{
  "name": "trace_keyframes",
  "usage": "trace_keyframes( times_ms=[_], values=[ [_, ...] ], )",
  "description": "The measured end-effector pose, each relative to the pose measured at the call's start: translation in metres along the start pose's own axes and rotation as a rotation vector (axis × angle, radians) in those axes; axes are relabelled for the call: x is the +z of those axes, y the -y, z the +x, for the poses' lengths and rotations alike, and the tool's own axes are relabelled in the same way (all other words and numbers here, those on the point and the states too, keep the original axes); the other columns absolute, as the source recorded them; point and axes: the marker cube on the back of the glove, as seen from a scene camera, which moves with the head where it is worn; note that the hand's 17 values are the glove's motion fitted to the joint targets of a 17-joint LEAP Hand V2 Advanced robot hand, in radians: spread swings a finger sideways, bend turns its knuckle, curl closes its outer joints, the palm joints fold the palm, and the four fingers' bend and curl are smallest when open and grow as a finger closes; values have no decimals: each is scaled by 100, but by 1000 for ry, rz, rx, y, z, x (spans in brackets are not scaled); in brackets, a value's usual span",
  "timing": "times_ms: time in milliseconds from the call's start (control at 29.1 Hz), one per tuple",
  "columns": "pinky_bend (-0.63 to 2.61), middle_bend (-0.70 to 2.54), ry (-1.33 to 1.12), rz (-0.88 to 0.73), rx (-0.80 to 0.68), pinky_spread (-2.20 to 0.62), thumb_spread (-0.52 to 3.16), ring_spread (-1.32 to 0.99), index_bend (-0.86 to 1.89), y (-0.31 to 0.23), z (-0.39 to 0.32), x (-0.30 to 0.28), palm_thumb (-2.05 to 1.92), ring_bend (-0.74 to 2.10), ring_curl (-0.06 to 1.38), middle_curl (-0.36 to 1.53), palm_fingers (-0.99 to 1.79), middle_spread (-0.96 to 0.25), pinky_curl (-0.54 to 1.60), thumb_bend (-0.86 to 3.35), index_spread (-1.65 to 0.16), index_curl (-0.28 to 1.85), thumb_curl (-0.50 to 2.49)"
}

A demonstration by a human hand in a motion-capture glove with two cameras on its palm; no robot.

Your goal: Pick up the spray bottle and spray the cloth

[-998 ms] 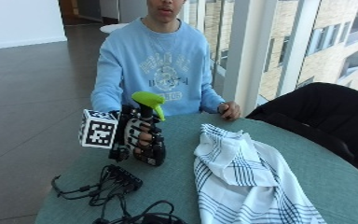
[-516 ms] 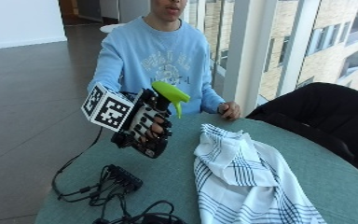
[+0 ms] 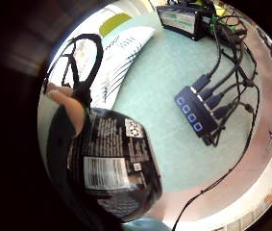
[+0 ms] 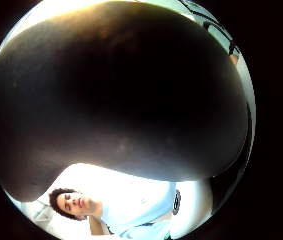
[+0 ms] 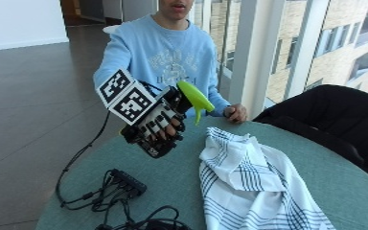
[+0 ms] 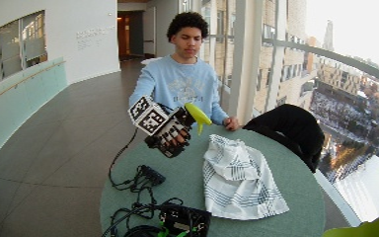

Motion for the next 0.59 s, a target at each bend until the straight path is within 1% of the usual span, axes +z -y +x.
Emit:
trace_keyframes(
  times_ms=[413, 585],
  values=[
    [35, 23, -30, -22, 9, -9, 71, -8, 16, 5, -13, 0, 93, 43, 38, 44, 117, -10, 39, -3, -24, 40, 59],
    [35, 23, -59, -23, 34, -9, 70, -8, 16, 5, -16, -4, 93, 43, 38, 44, 116, -10, 39, -3, -25, 40, 61]
  ],
)
